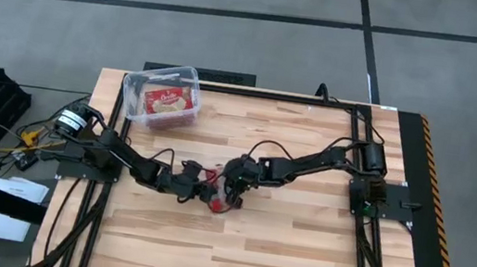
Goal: Sort popcorn bags into baskets
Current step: Put the red popcorn bag into the transparent bin
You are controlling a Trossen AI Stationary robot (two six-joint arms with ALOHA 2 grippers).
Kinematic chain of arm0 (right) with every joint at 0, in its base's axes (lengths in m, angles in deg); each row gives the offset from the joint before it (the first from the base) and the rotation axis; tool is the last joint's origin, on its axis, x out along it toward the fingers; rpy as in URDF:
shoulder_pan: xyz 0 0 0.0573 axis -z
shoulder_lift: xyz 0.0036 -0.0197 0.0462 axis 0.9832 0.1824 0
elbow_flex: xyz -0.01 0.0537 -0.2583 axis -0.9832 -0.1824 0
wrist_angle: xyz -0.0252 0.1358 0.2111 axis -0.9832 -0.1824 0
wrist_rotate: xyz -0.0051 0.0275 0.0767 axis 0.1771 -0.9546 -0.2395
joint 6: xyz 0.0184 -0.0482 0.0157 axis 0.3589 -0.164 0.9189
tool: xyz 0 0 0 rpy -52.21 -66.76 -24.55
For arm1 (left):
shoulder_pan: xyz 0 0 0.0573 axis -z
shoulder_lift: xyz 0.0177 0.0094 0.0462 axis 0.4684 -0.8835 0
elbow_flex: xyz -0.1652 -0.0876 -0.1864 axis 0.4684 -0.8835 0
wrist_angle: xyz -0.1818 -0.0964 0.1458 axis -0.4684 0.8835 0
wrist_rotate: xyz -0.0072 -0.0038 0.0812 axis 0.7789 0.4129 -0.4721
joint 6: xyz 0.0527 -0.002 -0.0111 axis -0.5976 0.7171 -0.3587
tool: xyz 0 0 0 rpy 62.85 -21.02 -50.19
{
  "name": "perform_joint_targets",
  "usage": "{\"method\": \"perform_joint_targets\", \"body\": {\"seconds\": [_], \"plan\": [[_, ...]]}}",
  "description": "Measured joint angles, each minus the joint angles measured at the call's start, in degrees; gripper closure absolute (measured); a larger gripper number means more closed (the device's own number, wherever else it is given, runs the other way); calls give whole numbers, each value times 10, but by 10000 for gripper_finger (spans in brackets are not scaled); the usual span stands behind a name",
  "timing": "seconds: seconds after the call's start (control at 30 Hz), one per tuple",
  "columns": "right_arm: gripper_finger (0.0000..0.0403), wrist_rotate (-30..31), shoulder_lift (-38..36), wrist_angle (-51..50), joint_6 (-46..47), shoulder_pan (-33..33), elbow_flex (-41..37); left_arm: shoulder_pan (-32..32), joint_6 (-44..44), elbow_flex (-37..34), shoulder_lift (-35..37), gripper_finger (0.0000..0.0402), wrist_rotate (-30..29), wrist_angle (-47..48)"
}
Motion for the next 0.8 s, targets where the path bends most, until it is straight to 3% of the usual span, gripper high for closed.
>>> {"method": "perform_joint_targets", "body": {"seconds": [0.23, 0.43, 0.8], "plan": [[389, 2, -20, -4, 1, 0, 0, 1, 0, 0, -1, 388, -36, 26], [392, 2, -83, -94, -12, -3, -1, 0, 26, 4, 0, 401, -59, 26], [388, 52, -227, -219, -41, -8, -4, -21, -54, 44, 63, 401, -33, 85]]}}
